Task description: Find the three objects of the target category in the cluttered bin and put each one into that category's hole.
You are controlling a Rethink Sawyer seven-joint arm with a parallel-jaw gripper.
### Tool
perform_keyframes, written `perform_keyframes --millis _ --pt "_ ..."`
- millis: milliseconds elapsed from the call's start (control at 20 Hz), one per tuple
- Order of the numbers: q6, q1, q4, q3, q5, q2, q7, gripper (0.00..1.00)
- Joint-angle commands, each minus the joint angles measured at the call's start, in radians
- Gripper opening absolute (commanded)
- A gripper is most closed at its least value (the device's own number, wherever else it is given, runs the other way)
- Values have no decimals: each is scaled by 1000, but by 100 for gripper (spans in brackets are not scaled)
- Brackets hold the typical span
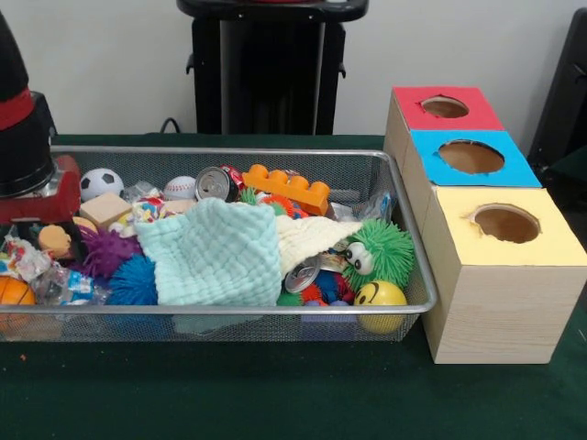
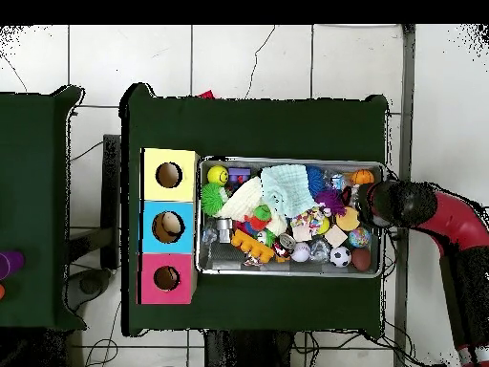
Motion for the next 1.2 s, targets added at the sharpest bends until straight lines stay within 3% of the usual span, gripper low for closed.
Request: perform_keyframes --millis 50,500,750,1200 --pt "-115 20 59 -46 -40 -55 -2 100" --pt "-121 13 105 -58 -22 -93 4 100" --pt "-161 44 193 -94 -12 -147 109 100" --pt "-293 118 260 -175 16 -135 232 100"
